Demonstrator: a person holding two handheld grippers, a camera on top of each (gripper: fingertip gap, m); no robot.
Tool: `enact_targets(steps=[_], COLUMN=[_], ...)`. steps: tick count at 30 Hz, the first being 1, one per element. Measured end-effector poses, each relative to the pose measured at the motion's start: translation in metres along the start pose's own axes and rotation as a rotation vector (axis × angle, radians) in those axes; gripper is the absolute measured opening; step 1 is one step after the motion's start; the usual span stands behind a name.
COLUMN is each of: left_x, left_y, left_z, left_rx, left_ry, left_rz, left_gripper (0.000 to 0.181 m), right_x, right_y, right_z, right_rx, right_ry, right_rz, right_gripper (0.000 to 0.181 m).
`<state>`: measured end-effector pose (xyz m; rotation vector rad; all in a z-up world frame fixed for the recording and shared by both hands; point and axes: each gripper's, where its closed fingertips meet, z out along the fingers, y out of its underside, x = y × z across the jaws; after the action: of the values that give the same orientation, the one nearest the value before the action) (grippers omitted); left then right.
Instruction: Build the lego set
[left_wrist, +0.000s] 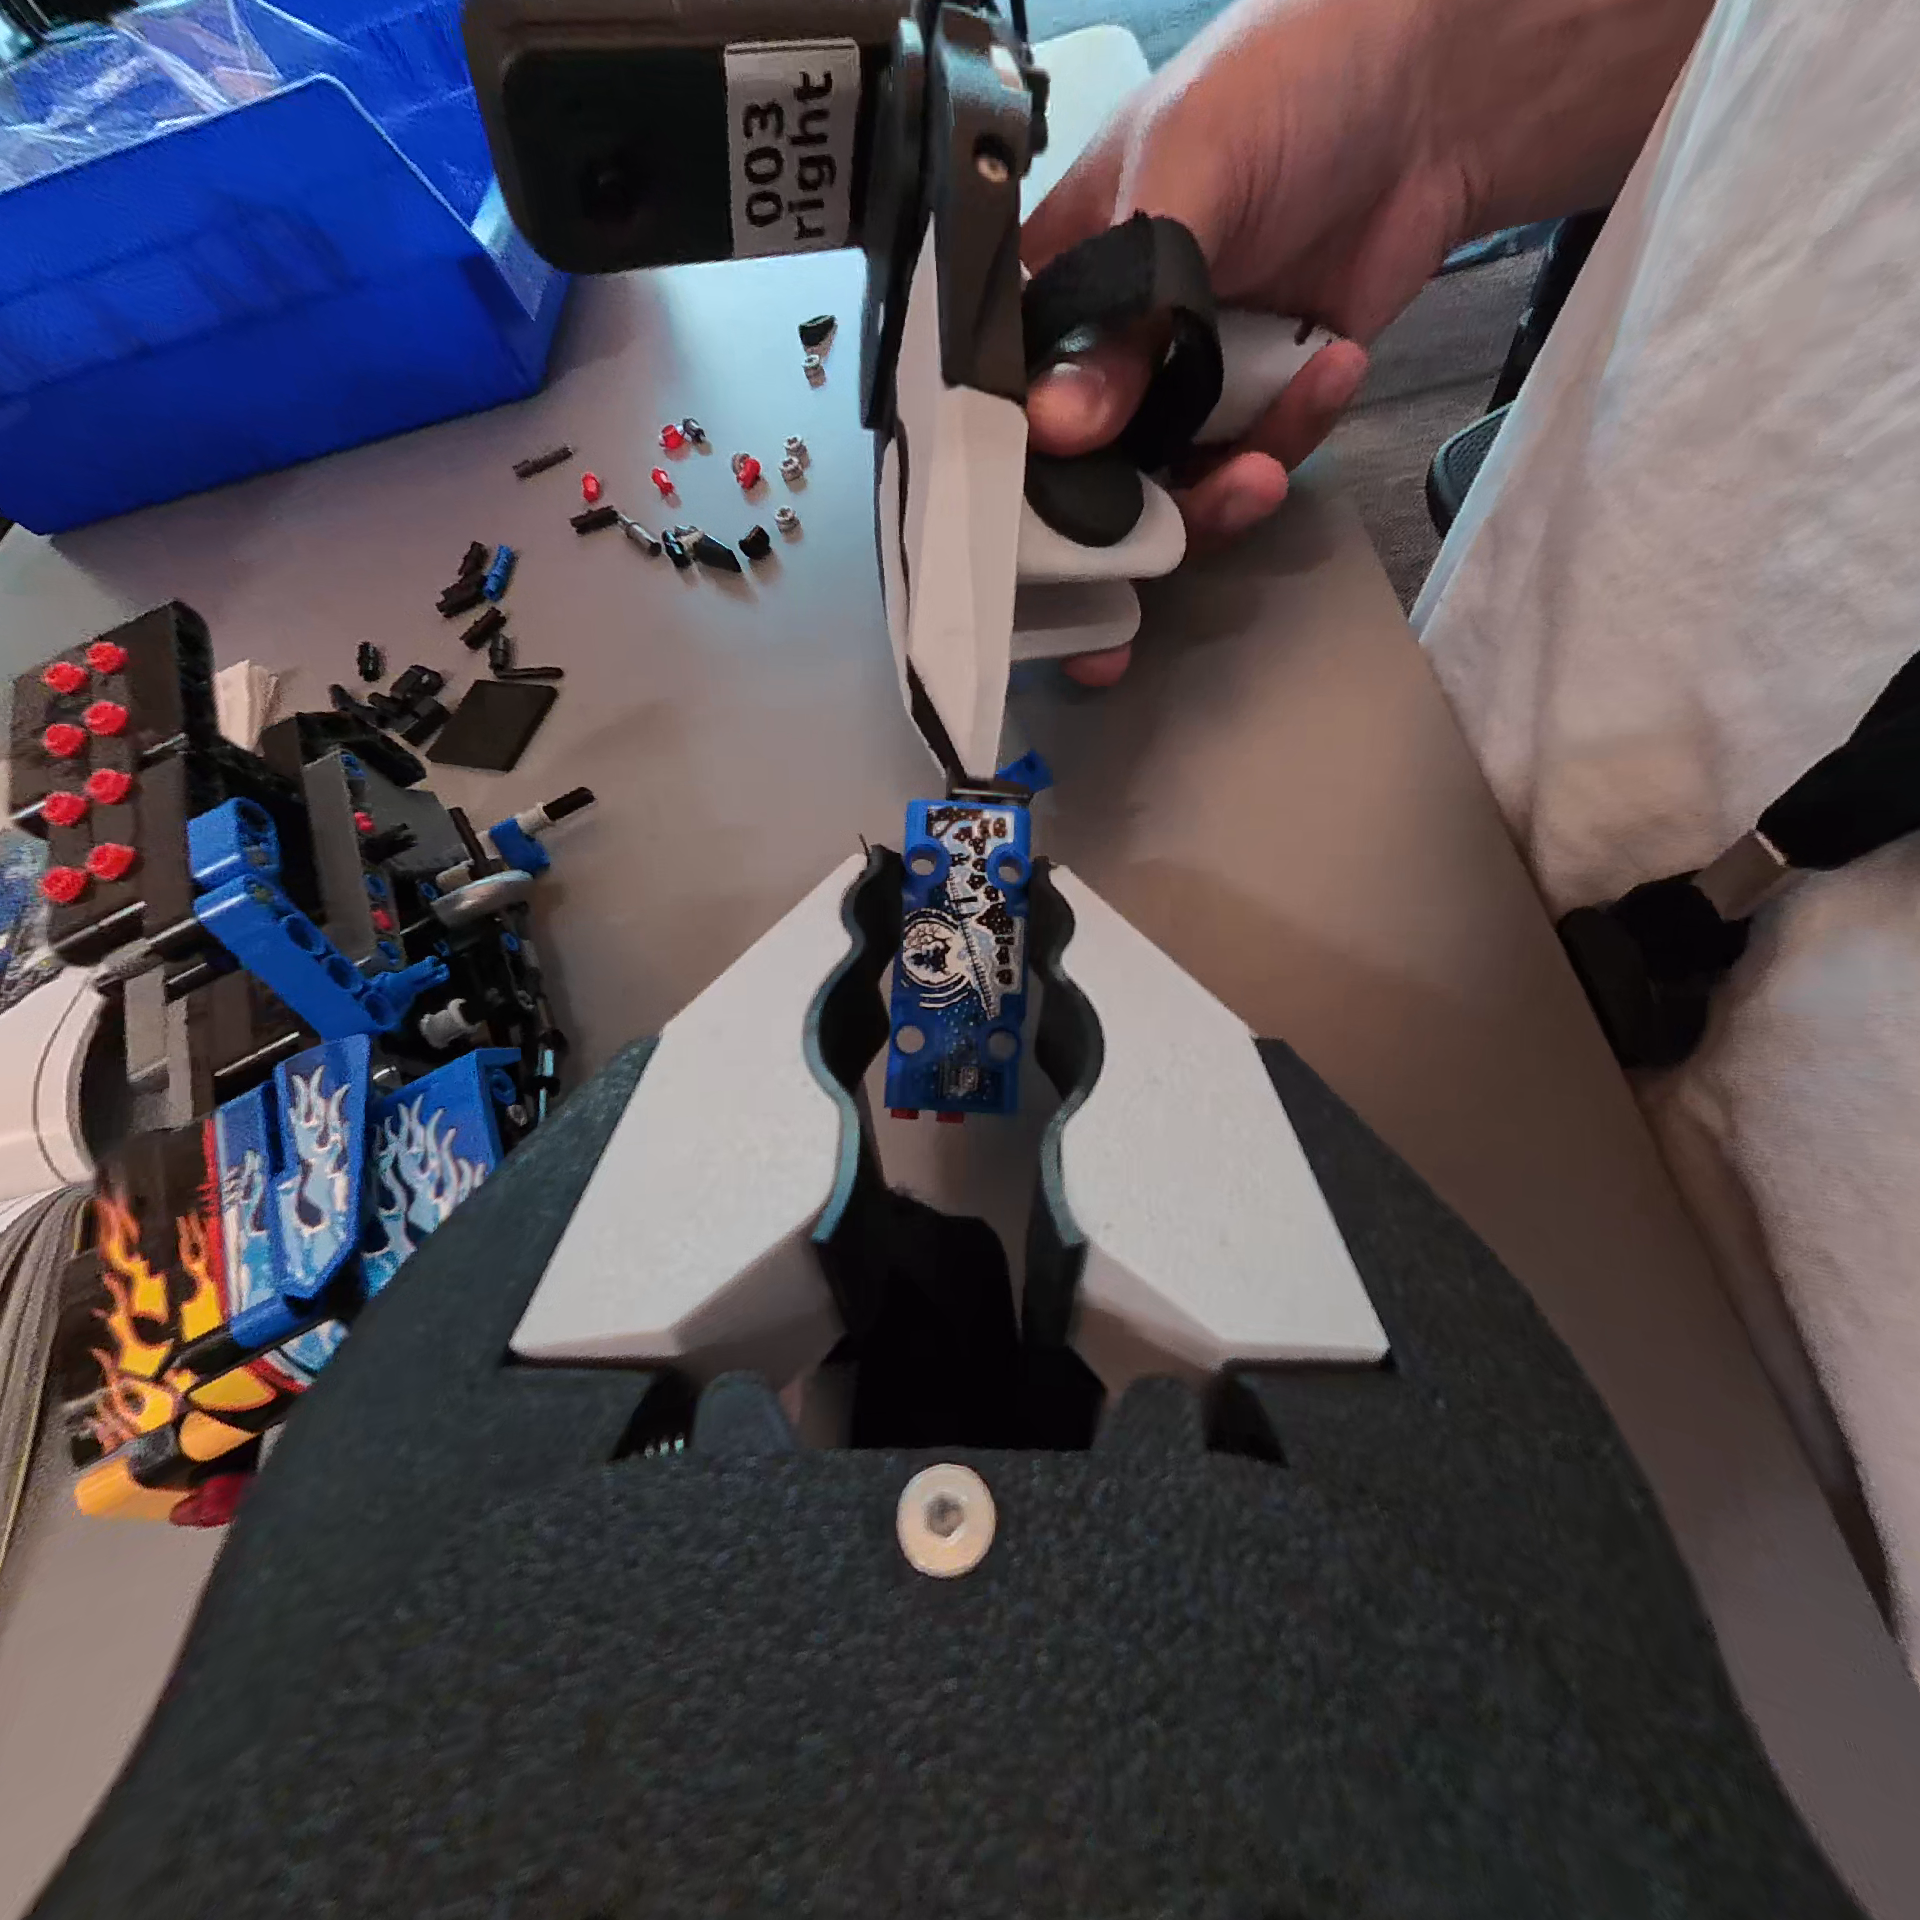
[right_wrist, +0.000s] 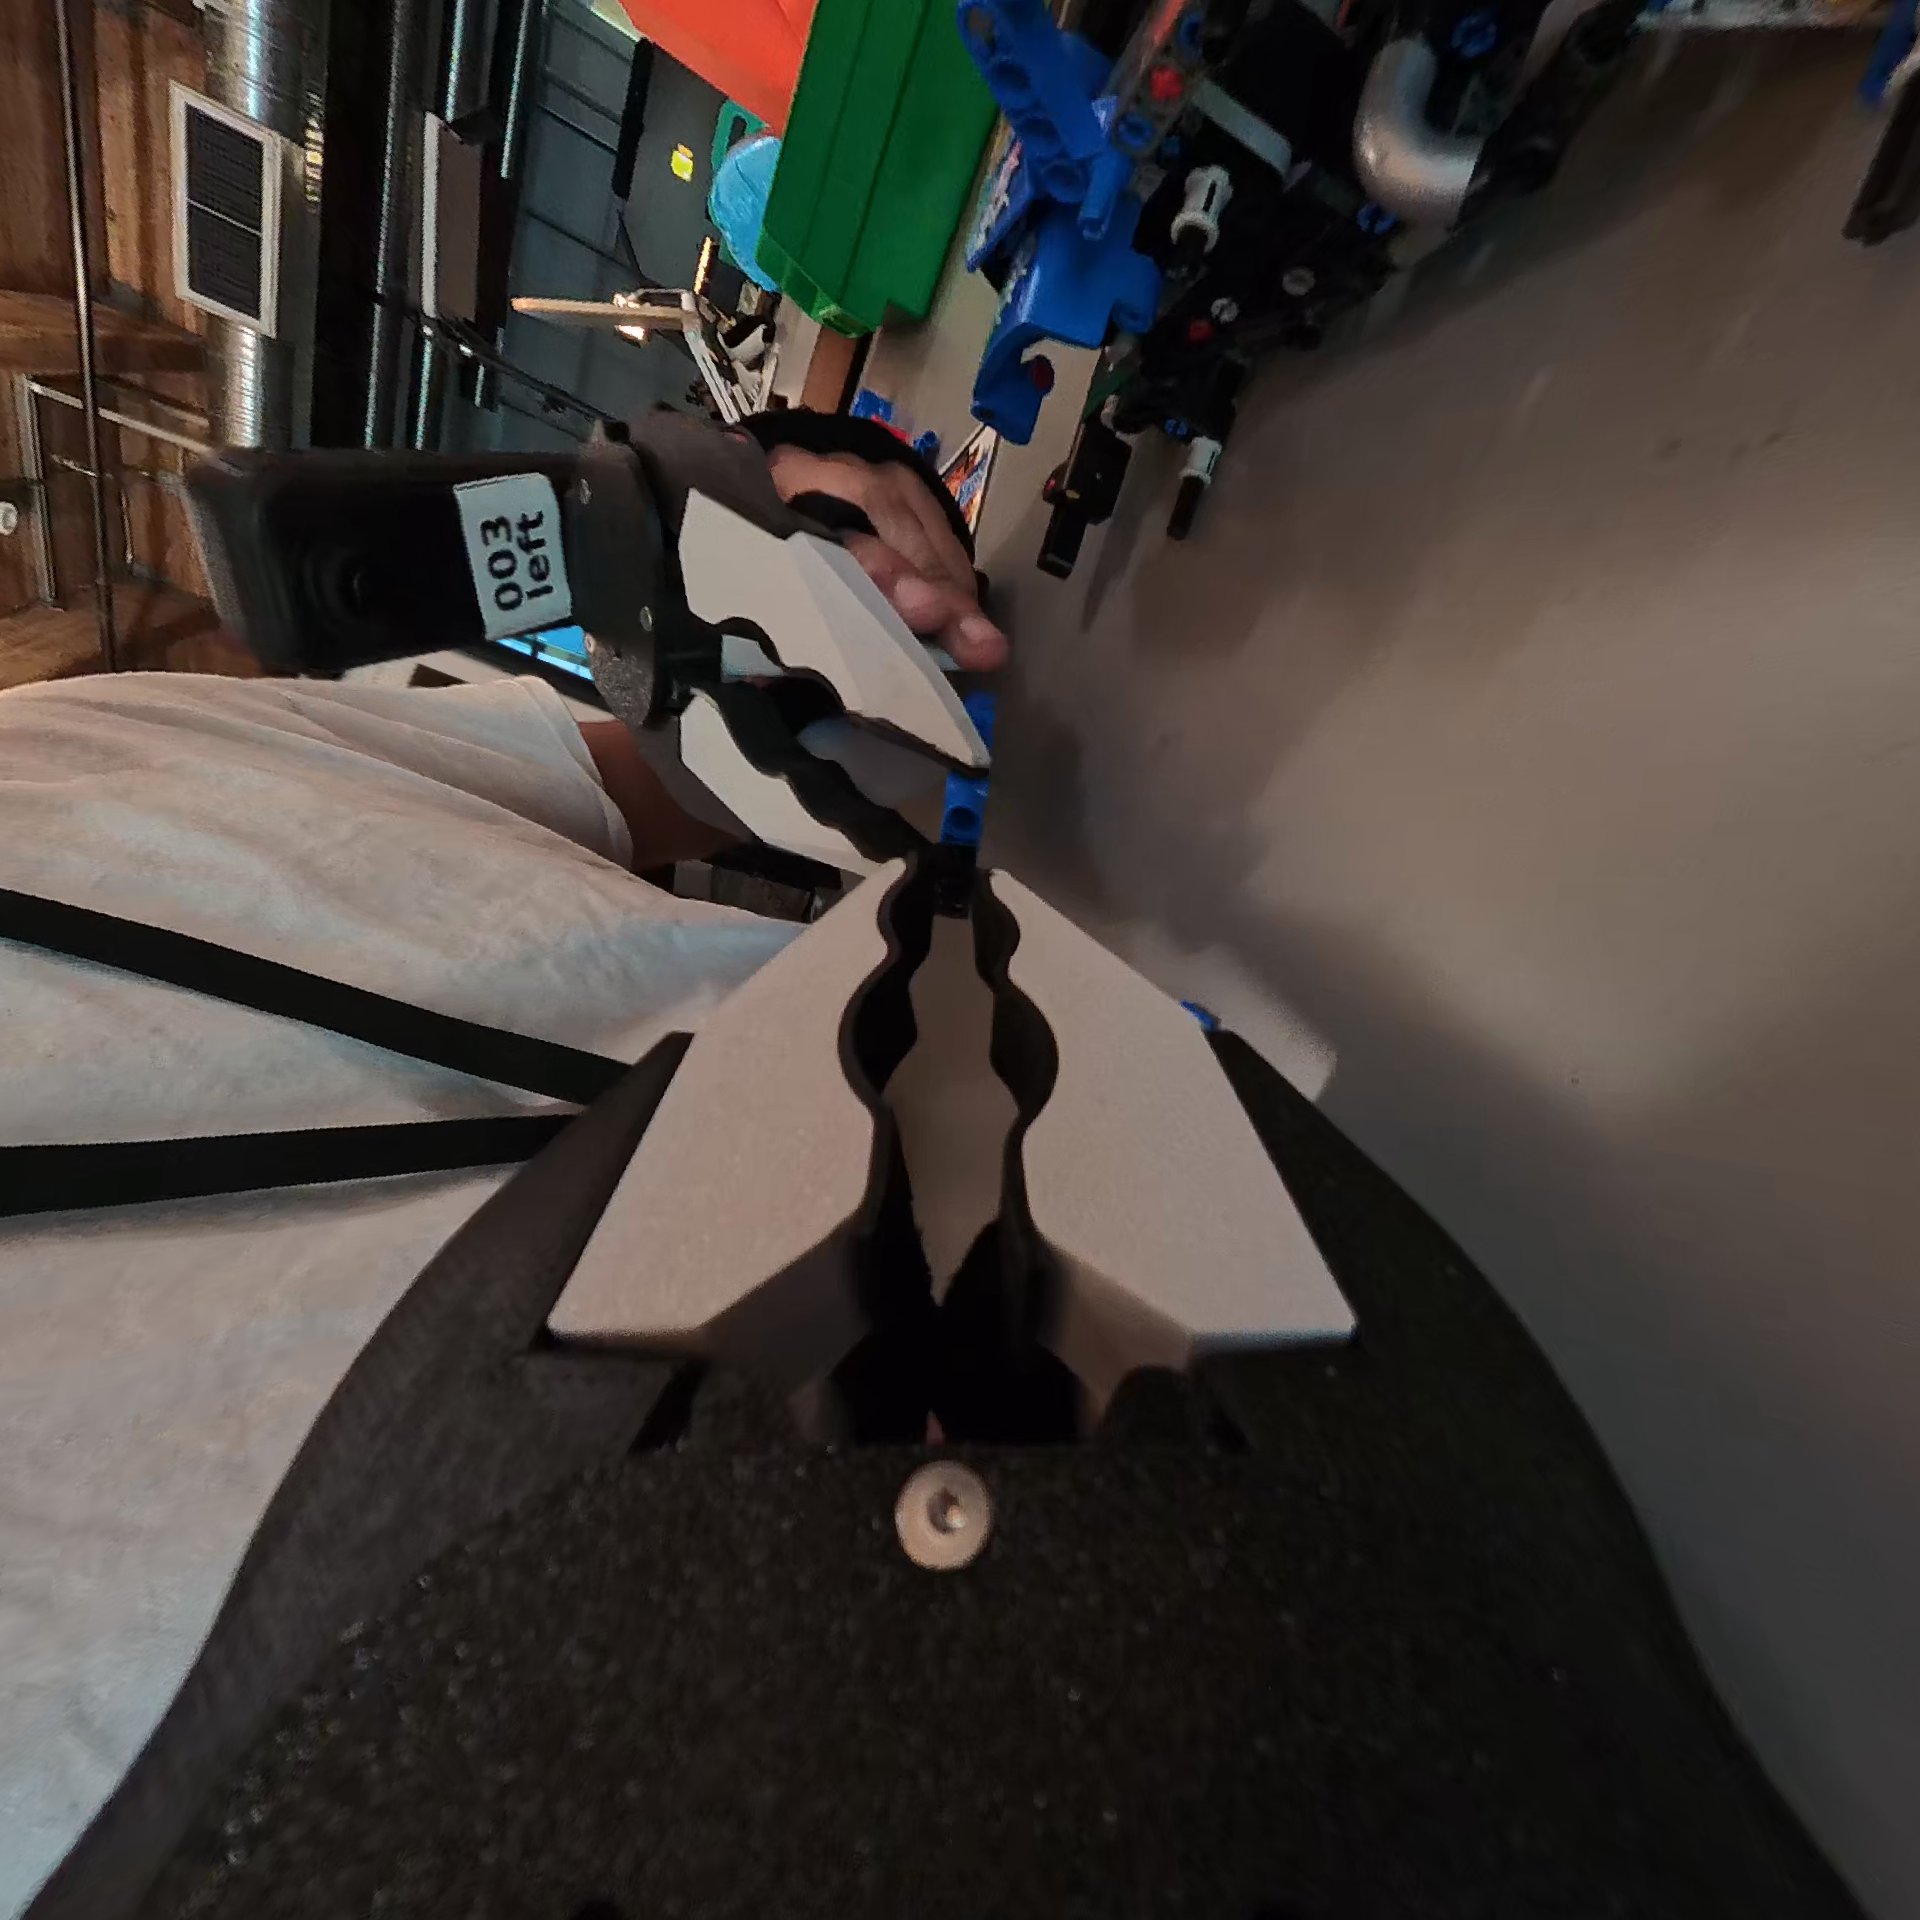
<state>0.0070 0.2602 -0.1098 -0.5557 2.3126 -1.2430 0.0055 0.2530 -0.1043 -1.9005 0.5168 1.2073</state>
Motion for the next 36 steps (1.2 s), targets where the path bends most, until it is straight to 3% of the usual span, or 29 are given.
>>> enact_targets(steps=[9,19,28,36], left_x=[-0.003,-0.016,-0.013,-0.02], left_y=[-0.008,-0.02,-0.017,-0.023], left_z=[-0.002,-0.007,-0.006,-0.007], left_rx=[0.043,0.125,0.1,0.13], left_ry=[-0.01,-0.048,-0.065,-0.11], left_rz=[-0.052,-0.155,-0.11,-0.154], left_gripper=[0.023,0.022,0.023,0.022], right_x=[-0.007,-0.017,-0.016,-0.019], right_y=[-0.005,-0.023,-0.016,-0.023], right_z=[-0.002,-0.008,-0.004,-0.006], right_rx=[0.043,0.212,0.158,0.214], right_ry=[-0.046,-0.086,-0.073,-0.081], right_rz=[0.015,0.007,0.001,-0.014], right_gripper=[0.006,0.007,0.007,0.007])
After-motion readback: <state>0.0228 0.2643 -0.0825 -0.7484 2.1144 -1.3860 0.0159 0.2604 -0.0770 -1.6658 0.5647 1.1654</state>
